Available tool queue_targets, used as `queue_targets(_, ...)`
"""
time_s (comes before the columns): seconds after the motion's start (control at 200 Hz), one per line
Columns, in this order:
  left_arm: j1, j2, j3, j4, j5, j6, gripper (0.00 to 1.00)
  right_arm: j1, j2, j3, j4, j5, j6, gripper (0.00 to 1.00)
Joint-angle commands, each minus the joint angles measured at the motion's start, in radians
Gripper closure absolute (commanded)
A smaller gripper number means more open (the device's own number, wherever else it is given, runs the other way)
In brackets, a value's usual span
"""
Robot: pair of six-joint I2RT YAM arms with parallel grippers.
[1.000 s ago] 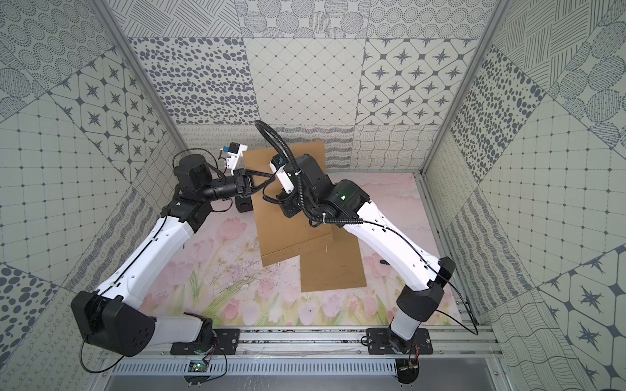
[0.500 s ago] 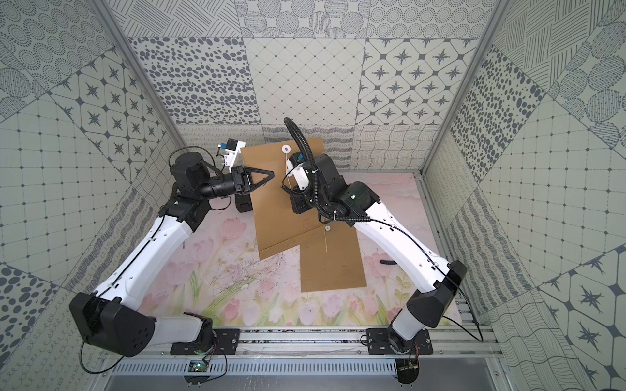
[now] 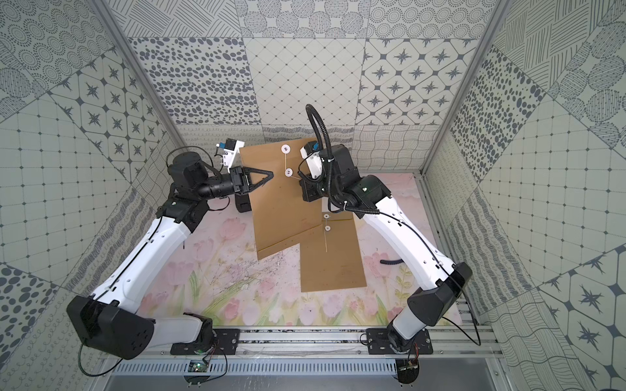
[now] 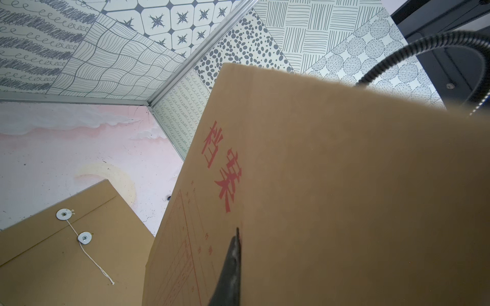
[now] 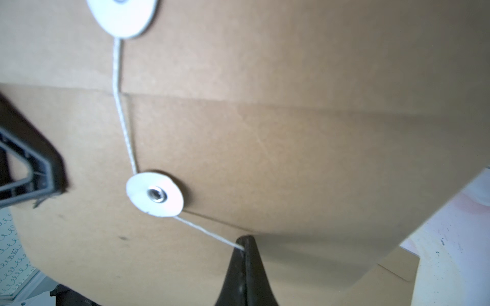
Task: Close the mouth of the file bag
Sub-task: Place the file bag at the center of the board.
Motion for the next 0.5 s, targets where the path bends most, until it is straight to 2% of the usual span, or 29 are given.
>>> queue_targets(0.0,0.016,-0.016,0.027,0.005,0.022,0.068,1.00,-0.007,0.002,0.010,-0.014,-0.004,-0.020,0.96)
queue_targets(0.07,0.034,-0.013,0.034,-0.015,0.020,0.083,1.00,-0.024,-0.029,-0.031,-0.004,-0.015,-0.014,0.85)
queue_targets(0.14,0.050,-0.010,0.030,-0.020,0.021,0.085,1.00,-0.060,-0.069,-0.081,0.005,-0.053,0.003,0.68)
queue_targets(0.265,0.053,-0.018,-0.029,-0.014,0.022,0.072,1.00,-0.138,-0.152,-0.188,0.031,-0.133,0.047,0.49)
queue_targets(0.36,0.053,-0.043,-0.115,-0.058,0.018,0.098,1.00,-0.197,-0.214,-0.274,0.065,-0.156,0.080,0.42)
queue_targets(0.495,0.060,-0.081,-0.208,-0.246,-0.002,0.209,1.00,-0.247,-0.247,-0.348,0.095,-0.161,0.111,0.39)
